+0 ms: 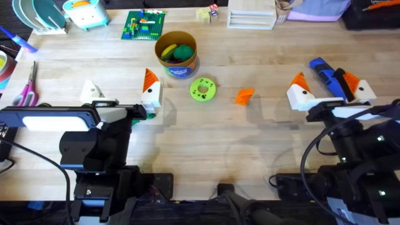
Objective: Pick up the gripper from the table and insert it into the empty holder that is missing its gripper. Then pick up a screw, insert it into the mounting hole, and use the screwdriver to tighten it. Finally, clean up the table by picking up the vegetable and placing it into the bucket.
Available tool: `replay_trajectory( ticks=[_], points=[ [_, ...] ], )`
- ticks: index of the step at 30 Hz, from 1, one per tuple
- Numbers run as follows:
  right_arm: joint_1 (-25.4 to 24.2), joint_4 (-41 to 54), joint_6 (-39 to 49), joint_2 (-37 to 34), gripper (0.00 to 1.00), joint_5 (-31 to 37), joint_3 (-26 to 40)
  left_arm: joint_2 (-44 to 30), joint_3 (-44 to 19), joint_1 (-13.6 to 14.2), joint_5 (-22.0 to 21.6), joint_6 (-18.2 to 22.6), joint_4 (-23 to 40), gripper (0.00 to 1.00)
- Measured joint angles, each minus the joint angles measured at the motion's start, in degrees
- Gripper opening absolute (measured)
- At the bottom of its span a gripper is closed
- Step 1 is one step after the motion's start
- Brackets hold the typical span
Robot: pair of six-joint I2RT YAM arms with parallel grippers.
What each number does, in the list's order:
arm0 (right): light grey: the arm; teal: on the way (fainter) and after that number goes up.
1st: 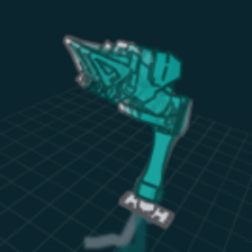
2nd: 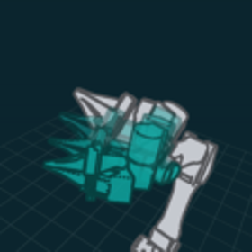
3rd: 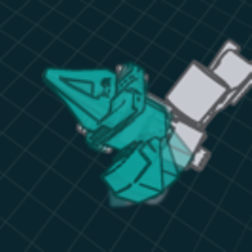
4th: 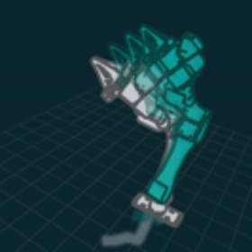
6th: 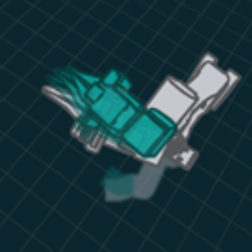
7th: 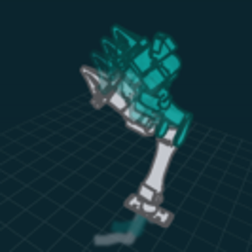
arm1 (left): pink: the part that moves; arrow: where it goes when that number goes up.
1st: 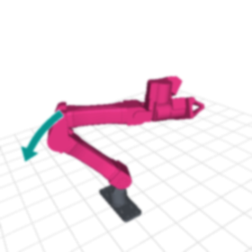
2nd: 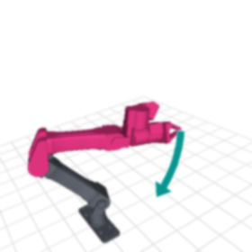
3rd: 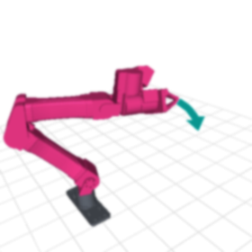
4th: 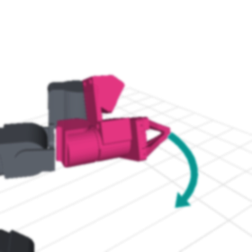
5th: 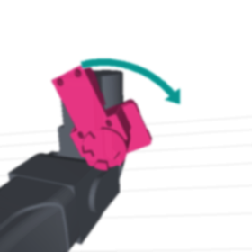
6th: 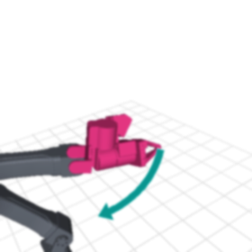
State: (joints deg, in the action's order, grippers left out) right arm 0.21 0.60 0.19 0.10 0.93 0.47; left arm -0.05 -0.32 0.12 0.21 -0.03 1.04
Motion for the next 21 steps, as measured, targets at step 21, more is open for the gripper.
replay_trajectory(
  ticks=[21],
  points=[
    [0.0,11.3,-3.5,-1.5,0.992,-0.4,6.8,-3.7,-12.4,0.0,-2.0,1.7,19.9,0.991]
  ],
)
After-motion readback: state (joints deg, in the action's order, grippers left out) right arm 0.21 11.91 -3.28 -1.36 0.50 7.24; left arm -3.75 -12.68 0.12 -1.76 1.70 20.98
